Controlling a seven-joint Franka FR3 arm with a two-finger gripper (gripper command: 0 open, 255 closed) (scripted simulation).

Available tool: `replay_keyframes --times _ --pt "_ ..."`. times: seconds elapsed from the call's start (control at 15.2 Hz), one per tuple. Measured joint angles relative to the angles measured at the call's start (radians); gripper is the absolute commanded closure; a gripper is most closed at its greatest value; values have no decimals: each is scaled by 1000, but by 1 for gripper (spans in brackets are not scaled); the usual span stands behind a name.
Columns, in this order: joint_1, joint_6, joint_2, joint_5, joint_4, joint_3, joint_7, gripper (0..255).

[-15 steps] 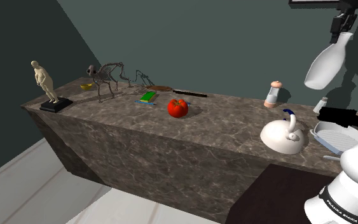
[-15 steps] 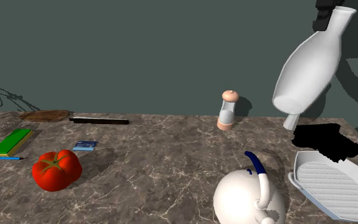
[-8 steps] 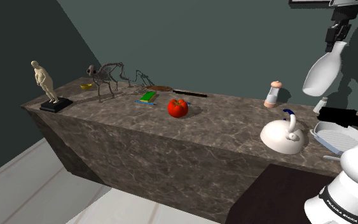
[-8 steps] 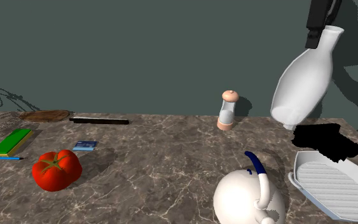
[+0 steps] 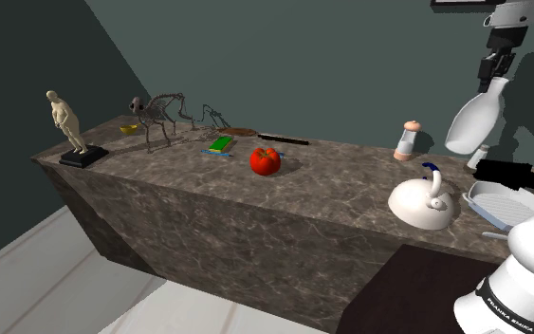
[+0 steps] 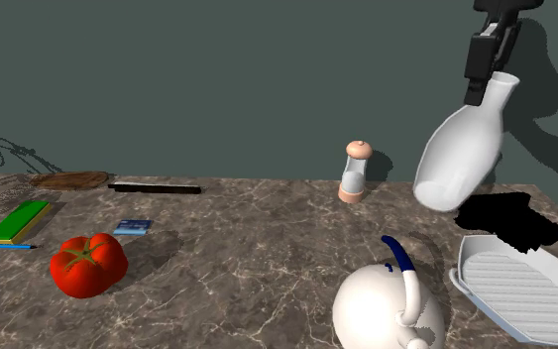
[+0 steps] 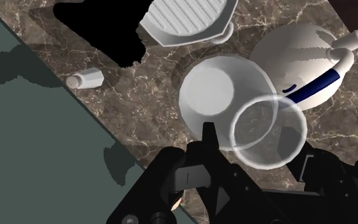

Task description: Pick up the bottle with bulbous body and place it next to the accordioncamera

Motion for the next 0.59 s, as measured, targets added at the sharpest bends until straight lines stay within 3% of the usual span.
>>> replay_keyframes --times 0.59 --pt "-2 116 -14 -7 -129 -2 13 255"
